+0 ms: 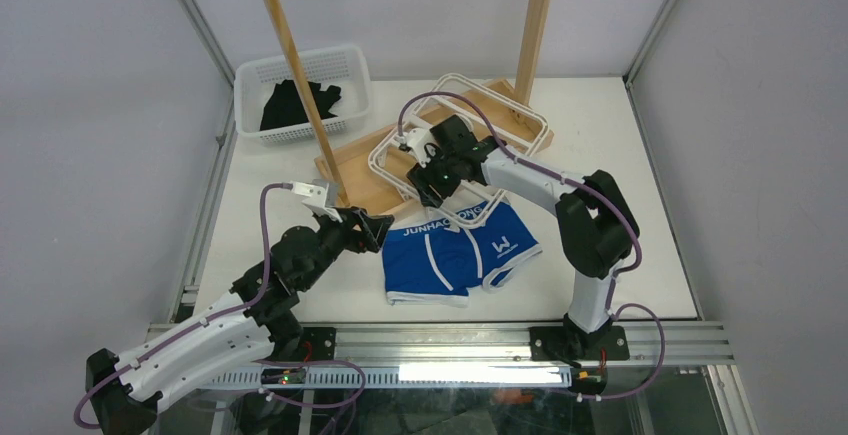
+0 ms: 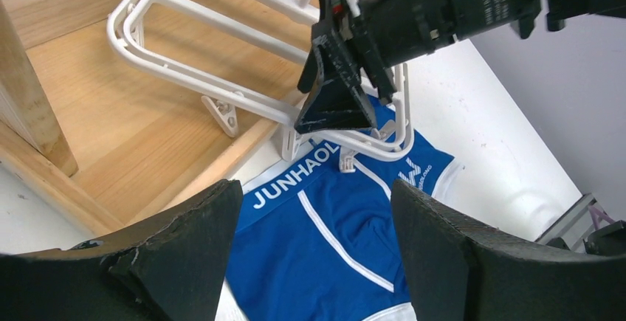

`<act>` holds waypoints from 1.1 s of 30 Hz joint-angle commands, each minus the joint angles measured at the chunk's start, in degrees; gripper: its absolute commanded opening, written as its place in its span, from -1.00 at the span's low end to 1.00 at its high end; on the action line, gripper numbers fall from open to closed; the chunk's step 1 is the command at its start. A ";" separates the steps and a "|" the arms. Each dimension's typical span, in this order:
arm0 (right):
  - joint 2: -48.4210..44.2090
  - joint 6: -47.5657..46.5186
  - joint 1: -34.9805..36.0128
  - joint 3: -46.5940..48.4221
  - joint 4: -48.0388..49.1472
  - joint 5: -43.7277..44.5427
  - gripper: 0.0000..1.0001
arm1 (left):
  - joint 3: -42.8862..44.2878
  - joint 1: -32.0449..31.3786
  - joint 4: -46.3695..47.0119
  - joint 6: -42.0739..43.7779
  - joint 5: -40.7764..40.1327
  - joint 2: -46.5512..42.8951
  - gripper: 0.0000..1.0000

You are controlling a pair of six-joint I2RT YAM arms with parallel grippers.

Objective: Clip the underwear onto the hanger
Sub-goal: Open the clamp at the hanger.

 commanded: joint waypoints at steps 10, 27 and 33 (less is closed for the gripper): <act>5.96 0.62 1.86 7.33 -1.36 -0.78 0.18 | 0.92 0.40 0.04 -0.11 -2.16 -1.38 0.53; 3.95 -0.11 3.17 4.38 -3.23 4.44 -0.70 | 0.27 0.38 -1.34 -0.79 -3.83 -3.06 0.53; -1.31 -3.15 3.17 4.81 -1.19 4.37 -1.00 | 0.44 0.36 -0.10 -0.33 -4.33 -1.90 0.53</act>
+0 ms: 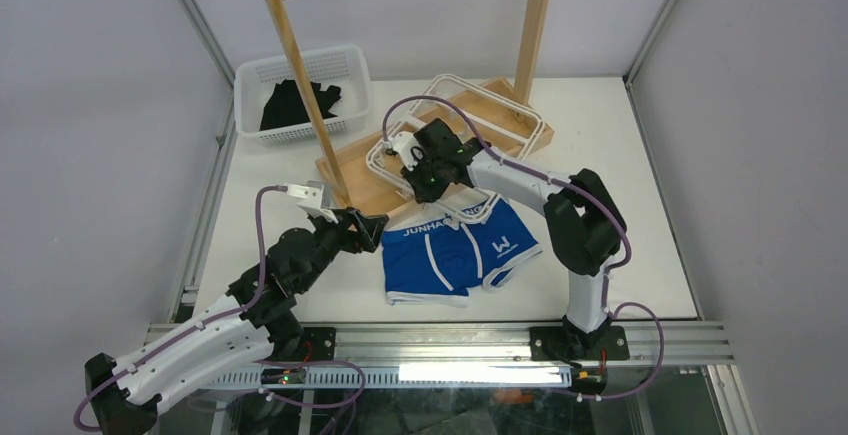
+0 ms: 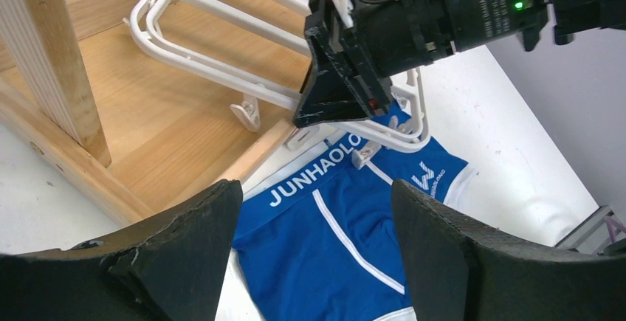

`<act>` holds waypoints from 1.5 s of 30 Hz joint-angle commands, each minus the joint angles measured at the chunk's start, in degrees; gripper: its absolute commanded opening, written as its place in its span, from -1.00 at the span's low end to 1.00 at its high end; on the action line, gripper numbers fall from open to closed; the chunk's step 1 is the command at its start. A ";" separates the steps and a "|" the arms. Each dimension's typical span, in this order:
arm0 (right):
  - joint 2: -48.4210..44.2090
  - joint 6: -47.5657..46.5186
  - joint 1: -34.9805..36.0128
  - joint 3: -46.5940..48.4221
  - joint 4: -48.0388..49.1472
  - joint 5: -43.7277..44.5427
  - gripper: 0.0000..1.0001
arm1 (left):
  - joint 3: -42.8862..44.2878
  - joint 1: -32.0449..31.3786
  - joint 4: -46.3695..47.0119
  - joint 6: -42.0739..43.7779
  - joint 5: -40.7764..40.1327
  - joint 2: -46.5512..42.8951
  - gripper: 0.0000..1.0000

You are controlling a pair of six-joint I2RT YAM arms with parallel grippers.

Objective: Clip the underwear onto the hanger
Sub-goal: Open the clamp at the hanger.

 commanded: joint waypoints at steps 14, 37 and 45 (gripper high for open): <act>-17.93 -9.80 -1.63 -6.69 11.49 -1.52 -1.00 | 1.20 0.36 6.64 1.94 1.34 3.16 0.51; -30.57 -16.69 -10.05 -8.65 -1.39 -16.60 -1.00 | -4.54 0.40 34.41 11.53 22.61 13.66 0.86; -33.91 -17.57 -12.48 -10.30 -4.40 -17.84 -1.00 | -9.31 0.42 56.23 17.32 22.64 22.03 0.85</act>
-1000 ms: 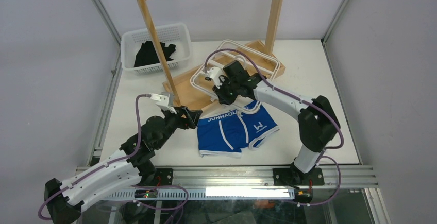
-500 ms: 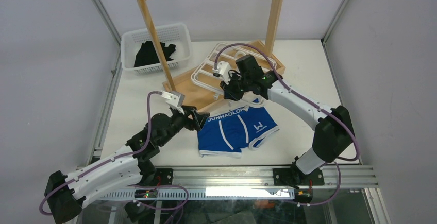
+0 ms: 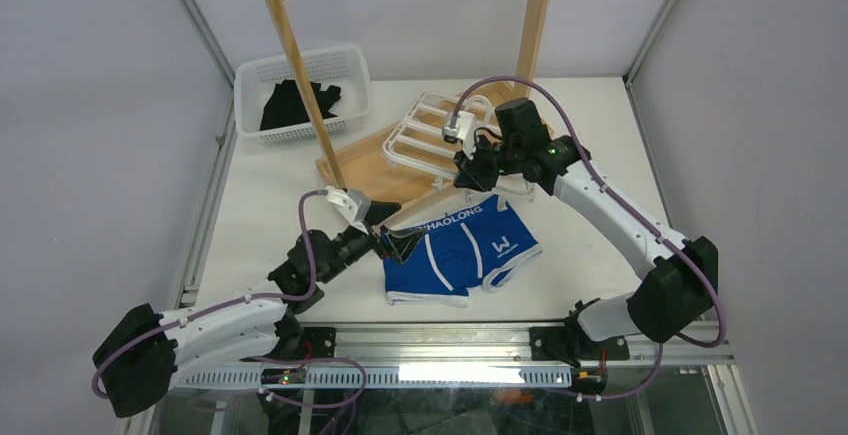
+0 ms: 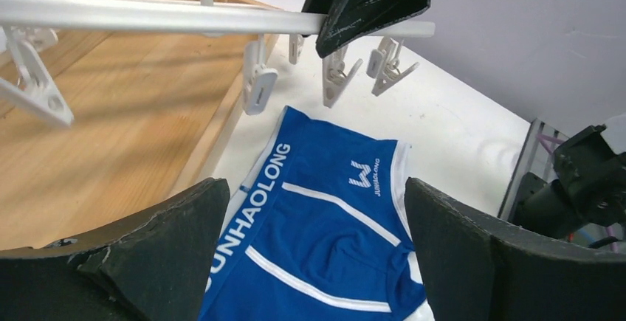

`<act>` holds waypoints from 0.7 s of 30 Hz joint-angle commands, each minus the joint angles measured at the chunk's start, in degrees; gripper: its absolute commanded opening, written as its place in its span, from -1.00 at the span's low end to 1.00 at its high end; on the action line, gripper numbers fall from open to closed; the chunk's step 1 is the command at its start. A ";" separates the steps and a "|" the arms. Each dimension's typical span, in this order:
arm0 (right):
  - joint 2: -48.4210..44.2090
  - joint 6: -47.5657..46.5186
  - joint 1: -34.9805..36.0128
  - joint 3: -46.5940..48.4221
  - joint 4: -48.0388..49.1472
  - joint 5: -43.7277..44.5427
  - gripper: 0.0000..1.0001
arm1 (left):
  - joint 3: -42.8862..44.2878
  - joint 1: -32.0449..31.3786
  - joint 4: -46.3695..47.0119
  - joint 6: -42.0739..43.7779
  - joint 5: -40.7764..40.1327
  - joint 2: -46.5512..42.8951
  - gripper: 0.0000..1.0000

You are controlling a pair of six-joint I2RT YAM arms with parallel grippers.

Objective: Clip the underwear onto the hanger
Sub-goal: Open the clamp at the hanger.

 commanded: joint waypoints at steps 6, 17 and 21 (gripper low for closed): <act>-5.70 -1.62 -2.02 -0.47 1.81 -2.00 -1.00 | 0.52 1.06 31.54 9.12 5.24 20.45 0.85; -6.47 -0.64 -2.30 -1.35 0.82 -4.52 -1.00 | 2.77 10.72 48.54 5.59 25.01 36.74 0.83; -6.22 -0.68 -2.30 -0.72 0.27 -5.62 -1.00 | 4.40 13.48 50.30 5.14 29.57 40.31 0.81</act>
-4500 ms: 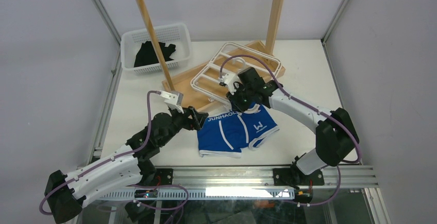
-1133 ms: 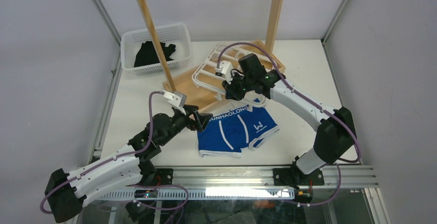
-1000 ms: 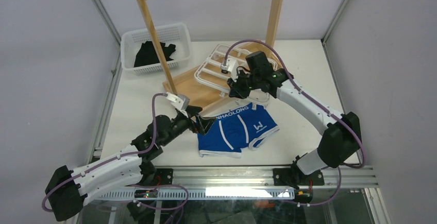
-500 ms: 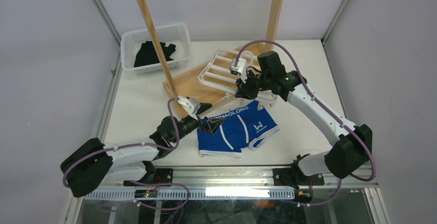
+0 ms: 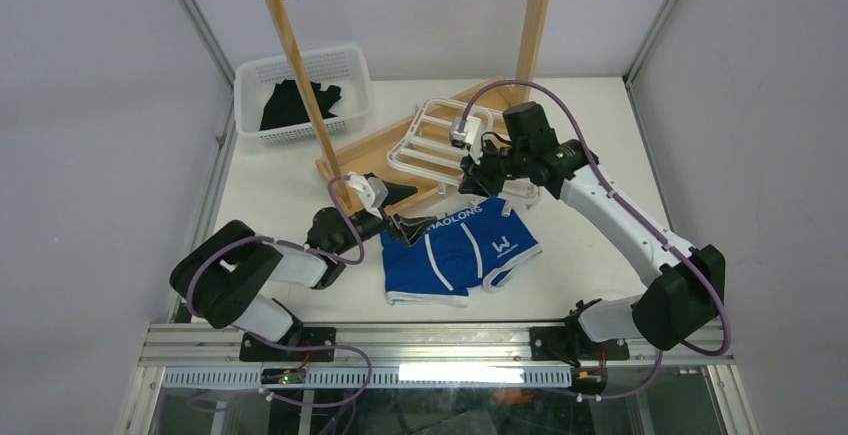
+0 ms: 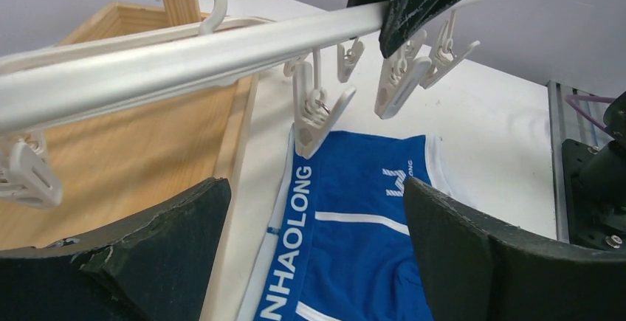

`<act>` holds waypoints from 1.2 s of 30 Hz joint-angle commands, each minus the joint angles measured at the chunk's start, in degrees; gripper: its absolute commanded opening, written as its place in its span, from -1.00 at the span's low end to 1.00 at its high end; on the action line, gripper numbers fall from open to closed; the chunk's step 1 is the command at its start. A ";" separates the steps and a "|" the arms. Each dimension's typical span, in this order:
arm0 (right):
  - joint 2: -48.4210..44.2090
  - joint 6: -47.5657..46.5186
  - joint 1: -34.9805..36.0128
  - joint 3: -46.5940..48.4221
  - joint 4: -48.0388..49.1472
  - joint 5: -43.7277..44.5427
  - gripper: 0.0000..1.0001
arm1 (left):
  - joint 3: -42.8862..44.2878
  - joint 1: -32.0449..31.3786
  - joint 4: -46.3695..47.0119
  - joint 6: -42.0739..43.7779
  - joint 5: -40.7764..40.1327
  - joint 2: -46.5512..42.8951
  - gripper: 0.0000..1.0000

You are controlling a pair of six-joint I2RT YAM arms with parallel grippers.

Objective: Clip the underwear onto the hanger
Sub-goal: Open the clamp at the hanger.

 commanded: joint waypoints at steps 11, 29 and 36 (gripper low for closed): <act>-3.49 0.21 -0.49 1.61 1.67 -2.83 -1.00 | 7.72 4.39 20.18 -6.82 15.05 11.00 0.83; -3.77 -0.05 -0.37 1.53 1.06 -4.01 -1.00 | 17.03 5.98 24.98 -16.41 24.33 16.49 0.79; -3.56 -0.05 -0.36 1.50 1.32 -3.98 -1.00 | 16.46 5.90 24.98 -16.57 23.39 14.34 0.86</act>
